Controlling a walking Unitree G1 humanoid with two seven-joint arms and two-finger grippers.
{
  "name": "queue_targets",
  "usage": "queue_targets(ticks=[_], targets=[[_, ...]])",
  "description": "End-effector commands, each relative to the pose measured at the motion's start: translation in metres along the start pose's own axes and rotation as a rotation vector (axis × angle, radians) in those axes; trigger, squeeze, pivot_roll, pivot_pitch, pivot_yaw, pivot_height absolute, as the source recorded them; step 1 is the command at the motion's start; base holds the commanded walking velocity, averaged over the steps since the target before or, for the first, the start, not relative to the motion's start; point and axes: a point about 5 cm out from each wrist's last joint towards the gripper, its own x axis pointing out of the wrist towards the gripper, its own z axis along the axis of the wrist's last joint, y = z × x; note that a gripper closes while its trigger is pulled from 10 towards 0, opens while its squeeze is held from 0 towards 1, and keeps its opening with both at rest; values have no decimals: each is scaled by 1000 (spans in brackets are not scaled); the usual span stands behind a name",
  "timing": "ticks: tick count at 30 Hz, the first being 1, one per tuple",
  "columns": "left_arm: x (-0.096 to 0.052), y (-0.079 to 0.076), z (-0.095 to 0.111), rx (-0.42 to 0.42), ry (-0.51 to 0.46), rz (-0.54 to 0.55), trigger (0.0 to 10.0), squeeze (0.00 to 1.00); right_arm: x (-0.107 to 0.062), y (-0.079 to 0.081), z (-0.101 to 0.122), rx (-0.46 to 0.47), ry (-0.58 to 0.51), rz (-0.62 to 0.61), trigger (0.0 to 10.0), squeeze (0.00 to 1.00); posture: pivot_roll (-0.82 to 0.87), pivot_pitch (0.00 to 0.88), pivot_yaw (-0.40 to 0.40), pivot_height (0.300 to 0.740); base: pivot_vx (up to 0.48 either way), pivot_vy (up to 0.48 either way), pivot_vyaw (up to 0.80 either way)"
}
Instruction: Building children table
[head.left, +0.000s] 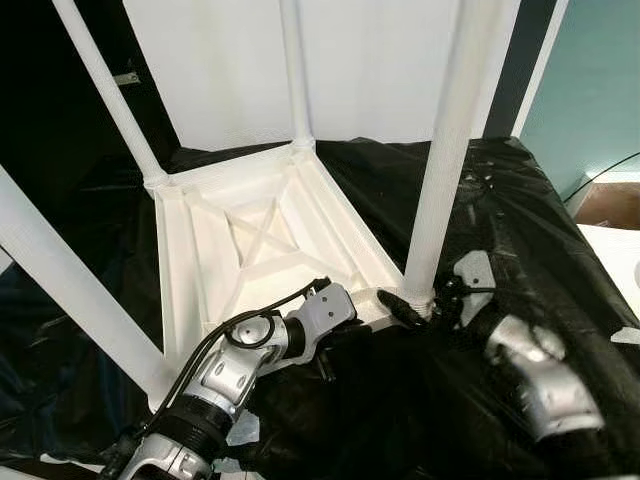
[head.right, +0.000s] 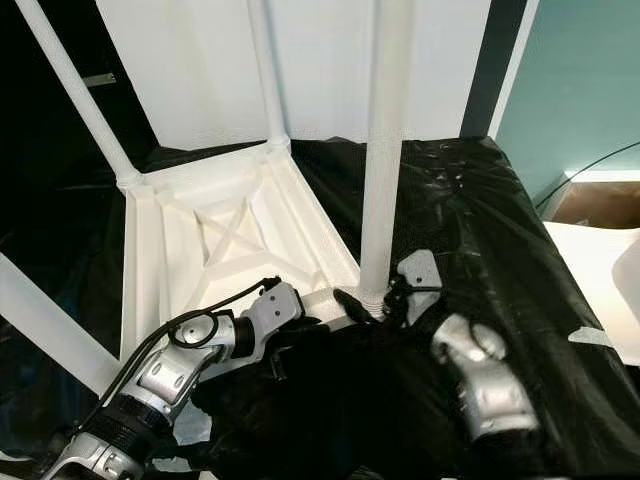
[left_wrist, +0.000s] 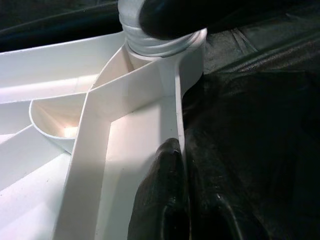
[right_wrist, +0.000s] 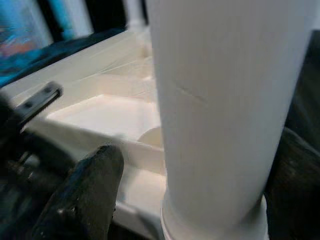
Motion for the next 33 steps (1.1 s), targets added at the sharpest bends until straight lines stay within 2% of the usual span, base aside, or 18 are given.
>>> queue_targets(ticks=[1,2,3,4,5,6,7,8,12,16,21,22,23,24,26,27,31,33], targets=[[2,-19,-46,-109,191,-36,10000,0,6,5,0,-6,0,107,10000,0,-40,0,48,740,0,0,0],[2,-19,-46,-108,190,-36,10000,0,5,-3,1,-40,22,141,10000,0,-35,0,42,740,0,0,0],[2,-19,-46,-108,190,-36,10000,0,5,-3,1,-40,22,141,10000,0,-35,0,42,740,0,0,0],[2,-18,-46,-108,189,-33,10000,0,4,-19,4,-96,75,202,10000,0,-31,0,40,740,0,0,0],[2,-18,-46,-108,189,-33,10000,0,4,-19,4,-96,75,202,10000,0,-31,0,40,740,0,0,0],[2,-18,-46,-109,190,-30,10000,0,3,-29,4,-124,122,239,10000,0,-27,0,37,740,0,0,0],[2,-18,-46,-109,190,-30,10000,0,3,-29,4,-124,122,239,10000,0,-27,0,37,740,0,0,0],[2,-17,-46,-109,190,-28,10000,0,3,-32,3,-125,138,257,0,0,-27,0,37,740,0,0,0],[-1,-17,-48,-113,194,-21,10000,0,0,-36,2,-76,155,324,0,0,-11,0,39,740,0,0,0],[-2,-17,-48,-115,195,-21,10000,0,-2,-37,0,-58,154,337,0,0,-10,0,39,740,0,0,0],[-2,-17,-48,-116,195,-23,10000,0,-5,-26,-8,9,128,321,0,0,-12,0,43,740,0,0,0],[-2,-18,-48,-117,195,-25,10000,0,-4,-19,-12,38,97,283,0,0,-13,0,43,740,0,0,0],[-2,-18,-48,-119,195,-26,10000,0,2,-15,-13,52,25,101,0,0,-15,0,45,740,0,0,0],[-2,-18,-48,-119,195,-26,10000,0,2,-15,-13,52,25,101,0,0,-15,0,45,740,0,0,0],[-1,-19,-49,-121,196,-30,10000,0,2,-8,-14,112,-88,-194,0,0,-14,0,47,740,0,0,0],[-1,-20,-49,-122,196,-31,10000,0,-1,-6,-14,144,-123,-287,0,0,-14,0,47,740,0,0,0],[-2,-20,-49,-123,197,-34,10000,0,-10,10,-18,171,-137,-399,0,0,-16,0,48,740,0,0,0],[-2,-20,-49,-123,198,-35,10000,0,-12,12,-18,172,-140,-443,0,0,-16,0,48,740,0,0,0]])
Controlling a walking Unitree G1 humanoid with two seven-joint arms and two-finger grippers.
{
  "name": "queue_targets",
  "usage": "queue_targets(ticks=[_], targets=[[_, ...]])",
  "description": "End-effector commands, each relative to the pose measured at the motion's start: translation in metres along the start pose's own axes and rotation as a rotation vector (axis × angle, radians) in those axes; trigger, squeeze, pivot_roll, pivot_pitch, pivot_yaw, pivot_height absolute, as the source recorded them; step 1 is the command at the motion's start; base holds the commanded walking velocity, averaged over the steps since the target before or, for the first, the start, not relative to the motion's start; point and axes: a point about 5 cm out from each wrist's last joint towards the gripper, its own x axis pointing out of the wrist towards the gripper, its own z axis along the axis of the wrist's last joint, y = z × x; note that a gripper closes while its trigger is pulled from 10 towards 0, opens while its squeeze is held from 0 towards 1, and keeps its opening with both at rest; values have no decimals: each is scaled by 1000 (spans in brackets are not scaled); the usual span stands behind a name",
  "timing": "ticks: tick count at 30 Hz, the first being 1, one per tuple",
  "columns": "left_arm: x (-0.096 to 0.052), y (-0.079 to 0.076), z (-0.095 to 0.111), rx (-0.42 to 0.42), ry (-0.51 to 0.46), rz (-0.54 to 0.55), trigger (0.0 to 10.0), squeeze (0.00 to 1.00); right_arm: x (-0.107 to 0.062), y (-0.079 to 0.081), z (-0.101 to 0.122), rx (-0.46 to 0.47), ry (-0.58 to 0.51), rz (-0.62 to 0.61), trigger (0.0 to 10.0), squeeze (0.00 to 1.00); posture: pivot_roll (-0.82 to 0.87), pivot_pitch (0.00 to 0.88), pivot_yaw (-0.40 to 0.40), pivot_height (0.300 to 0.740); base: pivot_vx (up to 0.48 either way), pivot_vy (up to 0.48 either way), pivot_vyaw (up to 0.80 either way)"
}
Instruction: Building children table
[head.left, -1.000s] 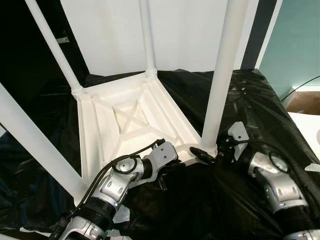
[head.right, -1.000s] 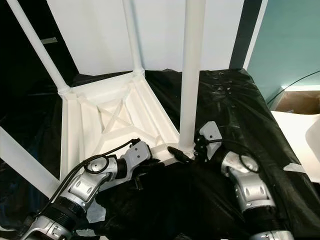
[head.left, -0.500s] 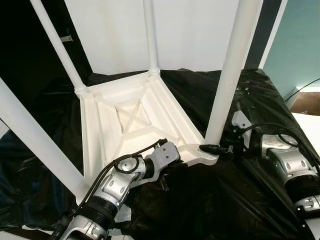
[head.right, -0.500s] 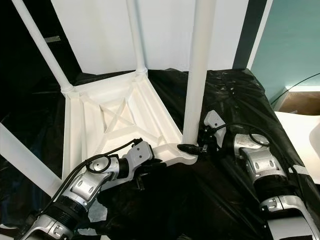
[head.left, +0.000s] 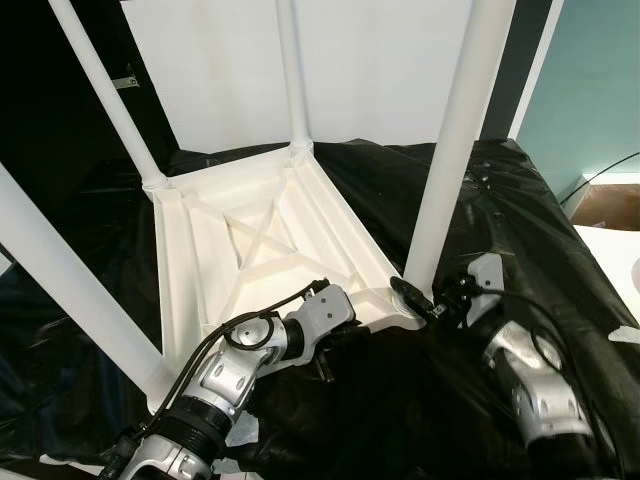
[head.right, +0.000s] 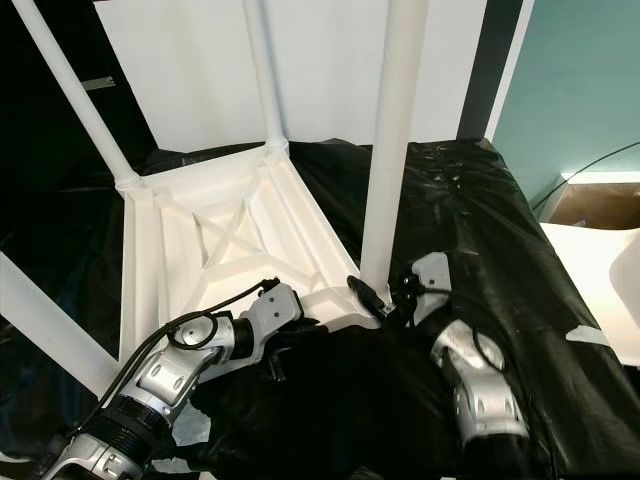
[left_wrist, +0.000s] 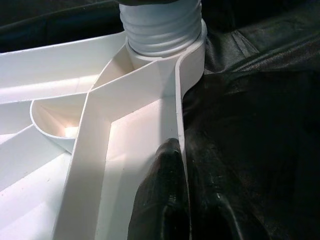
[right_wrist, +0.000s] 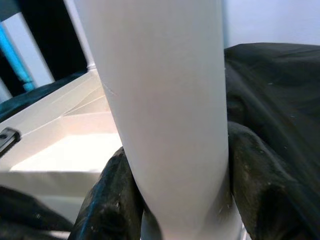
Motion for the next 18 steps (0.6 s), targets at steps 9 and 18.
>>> queue_targets(ticks=[9,18], targets=[[-2,-19,-47,-125,194,-41,10000,0,-3,3,0,37,25,-111,10000,208,-25,0,53,740,0,0,0],[-2,-19,-46,-125,193,-43,10000,0,2,-3,5,-44,70,170,10000,0,-25,0,48,740,0,0,0]])
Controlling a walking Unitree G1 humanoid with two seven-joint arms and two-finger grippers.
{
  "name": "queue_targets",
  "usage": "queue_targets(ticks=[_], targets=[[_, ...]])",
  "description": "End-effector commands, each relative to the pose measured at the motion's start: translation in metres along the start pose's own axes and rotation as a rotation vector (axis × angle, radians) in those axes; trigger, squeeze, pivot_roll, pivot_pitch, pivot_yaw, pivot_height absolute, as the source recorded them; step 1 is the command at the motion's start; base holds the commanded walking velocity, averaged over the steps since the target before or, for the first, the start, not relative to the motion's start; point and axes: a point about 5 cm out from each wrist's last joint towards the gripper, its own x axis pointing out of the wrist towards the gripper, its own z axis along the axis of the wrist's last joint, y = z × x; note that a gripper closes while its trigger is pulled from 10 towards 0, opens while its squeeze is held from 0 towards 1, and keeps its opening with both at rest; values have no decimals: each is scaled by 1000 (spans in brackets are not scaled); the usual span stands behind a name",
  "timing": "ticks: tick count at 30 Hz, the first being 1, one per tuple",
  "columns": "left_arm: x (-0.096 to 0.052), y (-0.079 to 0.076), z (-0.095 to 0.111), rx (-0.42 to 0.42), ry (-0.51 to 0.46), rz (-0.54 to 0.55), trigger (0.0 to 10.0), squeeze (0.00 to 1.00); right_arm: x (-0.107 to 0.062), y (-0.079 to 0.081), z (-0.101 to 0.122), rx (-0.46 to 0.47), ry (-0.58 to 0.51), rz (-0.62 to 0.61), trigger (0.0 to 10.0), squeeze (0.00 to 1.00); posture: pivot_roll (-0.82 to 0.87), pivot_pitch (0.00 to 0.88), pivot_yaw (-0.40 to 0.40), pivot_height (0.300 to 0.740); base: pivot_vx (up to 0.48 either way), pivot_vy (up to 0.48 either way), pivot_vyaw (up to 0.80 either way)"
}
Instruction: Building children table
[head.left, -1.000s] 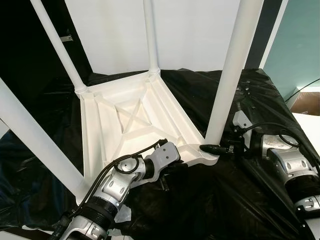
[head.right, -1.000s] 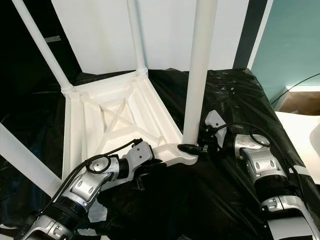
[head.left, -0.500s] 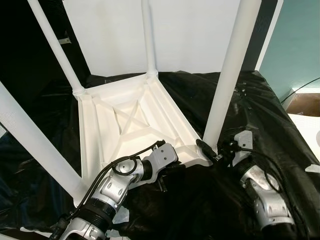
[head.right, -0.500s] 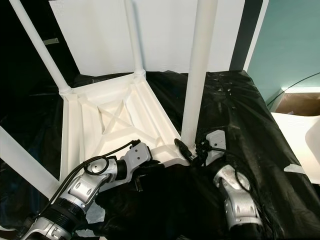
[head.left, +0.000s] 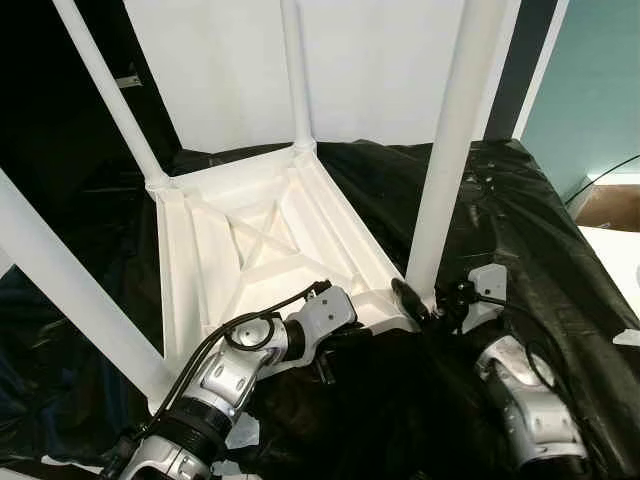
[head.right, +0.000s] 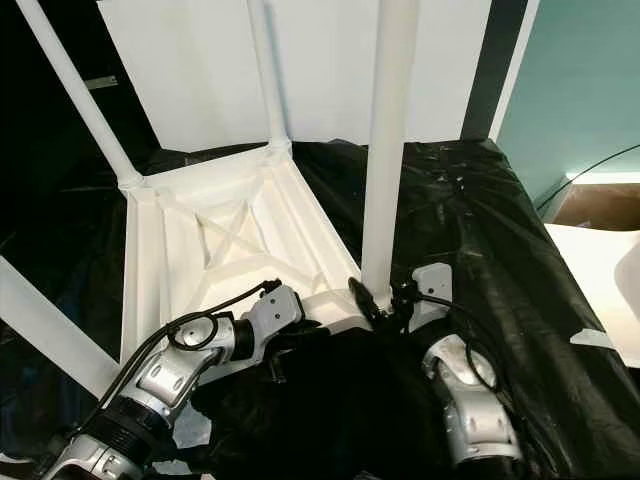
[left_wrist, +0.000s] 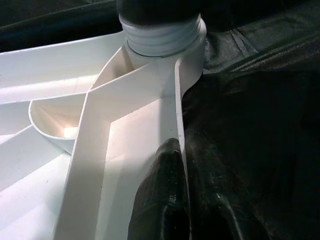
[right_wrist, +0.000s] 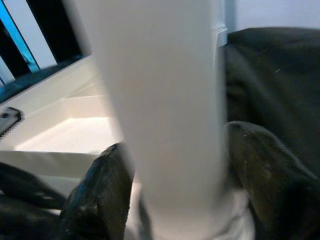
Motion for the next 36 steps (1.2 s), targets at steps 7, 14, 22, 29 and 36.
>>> queue_targets(ticks=[7,14,22,29,36], targets=[[-3,-20,-49,-130,203,-38,10000,0,16,-20,20,-197,20,248,10000,0,-13,0,60,740,0,0,0],[-11,-18,-50,-124,215,-28,10000,0,14,-28,1,-322,171,336,0,0,50,0,66,740,0,0,0],[-16,-20,-52,-141,216,-5,10000,0,10,-20,-2,-150,126,335,0,0,62,0,50,740,0,0,0],[-17,-22,-53,-146,219,-2,10000,0,12,6,-6,25,-63,-116,0,0,69,0,51,740,0,0,0],[-18,-21,-53,-138,226,-11,10000,0,0,8,-1,-62,-118,-414,0,0,58,0,62,740,0,0,0]])
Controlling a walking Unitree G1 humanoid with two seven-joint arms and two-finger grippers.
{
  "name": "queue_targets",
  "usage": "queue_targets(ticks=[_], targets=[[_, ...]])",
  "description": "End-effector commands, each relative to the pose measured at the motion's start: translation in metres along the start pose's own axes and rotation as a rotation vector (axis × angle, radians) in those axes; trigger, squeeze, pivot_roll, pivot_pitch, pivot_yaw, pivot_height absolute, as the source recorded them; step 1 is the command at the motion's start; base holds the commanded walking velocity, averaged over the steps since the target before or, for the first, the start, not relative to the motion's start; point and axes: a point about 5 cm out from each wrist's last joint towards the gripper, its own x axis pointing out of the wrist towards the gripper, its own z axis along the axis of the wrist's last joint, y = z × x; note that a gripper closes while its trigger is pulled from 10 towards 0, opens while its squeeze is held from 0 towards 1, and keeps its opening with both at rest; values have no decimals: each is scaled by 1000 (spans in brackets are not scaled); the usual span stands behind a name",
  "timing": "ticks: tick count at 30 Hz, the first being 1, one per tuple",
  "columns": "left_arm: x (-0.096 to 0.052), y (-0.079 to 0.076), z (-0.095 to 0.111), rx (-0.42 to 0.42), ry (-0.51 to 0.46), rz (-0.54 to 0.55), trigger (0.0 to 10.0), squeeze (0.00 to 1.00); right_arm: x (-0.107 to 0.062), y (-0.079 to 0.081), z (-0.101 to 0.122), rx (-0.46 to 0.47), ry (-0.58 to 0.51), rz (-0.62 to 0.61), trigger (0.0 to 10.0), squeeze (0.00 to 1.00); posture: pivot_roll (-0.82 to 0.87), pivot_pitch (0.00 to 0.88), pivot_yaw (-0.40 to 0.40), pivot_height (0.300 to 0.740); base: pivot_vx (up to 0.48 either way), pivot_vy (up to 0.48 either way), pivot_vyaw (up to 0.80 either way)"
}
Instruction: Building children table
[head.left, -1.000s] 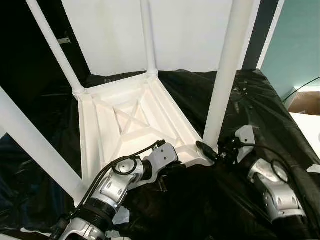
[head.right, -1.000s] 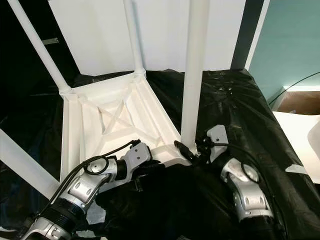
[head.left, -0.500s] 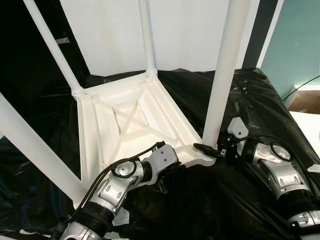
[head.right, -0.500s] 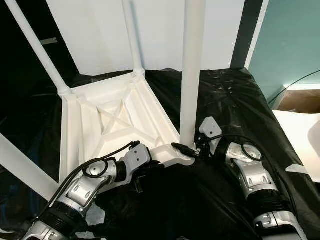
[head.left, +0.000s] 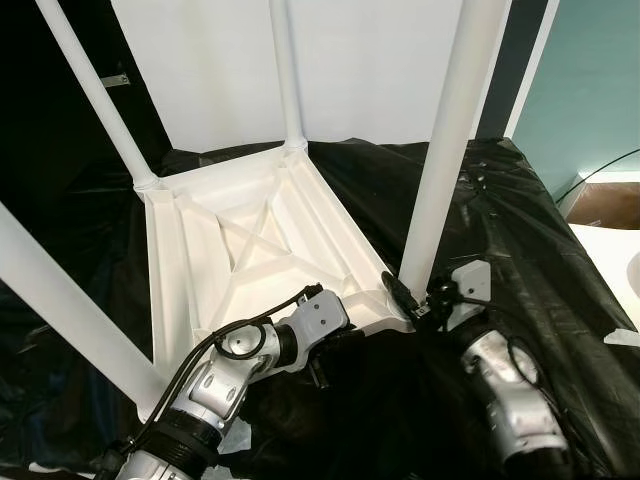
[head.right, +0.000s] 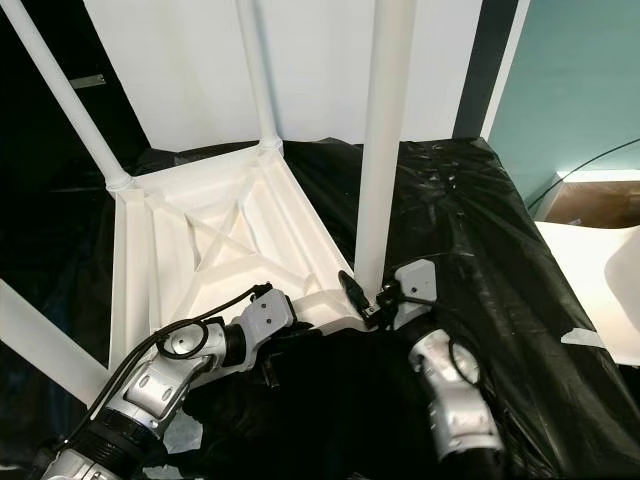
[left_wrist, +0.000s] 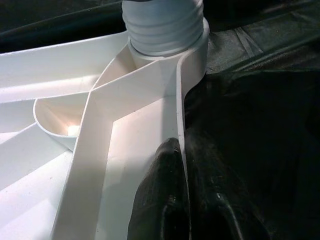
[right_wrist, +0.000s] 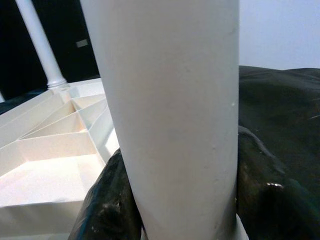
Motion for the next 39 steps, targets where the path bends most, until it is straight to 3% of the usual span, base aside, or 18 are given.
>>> queue_targets(ticks=[1,5,6,7,9,10,12,13,16,17,25,30,31,34,39], targets=[[-7,-16,-52,-142,224,-35,10000,0,-7,-20,-1,-36,14,-124,0,0,58,0,62,740,0,0,0],[-6,-15,-50,-142,221,-33,10000,0,-7,-18,-1,-19,27,-101,0,0,51,0,61,740,0,0,0],[-5,-15,-50,-143,220,-34,10000,0,-6,-16,-1,-14,36,-80,2902,0,51,0,61,740,0,0,0],[-5,-16,-50,-143,218,-35,10000,0,-4,-14,-2,-14,45,-45,10000,0,51,0,61,740,0,0,0],[-4,-16,-50,-143,217,-36,10000,0,-3,-12,-1,-21,45,-5,10000,0,41,0,55,740,0,0,0],[-2,-17,-49,-144,215,-33,10000,0,-2,-7,-5,5,83,103,10000,1000,32,0,41,740,0,0,0],[-1,-16,-49,-145,211,-28,10000,0,-2,-7,-6,-11,87,162,10000,1000,28,0,36,740,0,0,0],[1,-15,-48,-147,206,-22,10000,0,-2,-6,-8,-2,106,235,10000,435,22,0,29,740,0,0,0],[2,-15,-48,-147,203,-18,10000,0,-2,-7,-9,3,117,280,10000,435,22,0,29,740,0,0,0],[3,-15,-47,-148,201,-16,10000,0,-1,-10,-7,-18,112,330,10000,0,17,0,27,740,0,0,0],[6,-16,-48,-142,202,-37,10000,0,29,-50,10,-200,191,584,10000,0,-7,0,40,740,0,0,0],[7,-15,-47,-138,201,-40,10000,0,28,-54,5,-255,294,727,10000,0,-6,0,42,740,0,0,0],[7,-15,-47,-138,201,-40,10000,0,26,-56,4,-230,318,762,0,0,-1,0,44,740,0,0,0],[6,-14,-48,-138,204,-38,10000,0,24,-61,2,-210,349,811,0,0,1,0,47,740,0,0,0],[5,-13,-49,-137,208,-39,10000,0,27,-69,1,-208,376,787,0,0,0,0,51,740,0,0,0]])
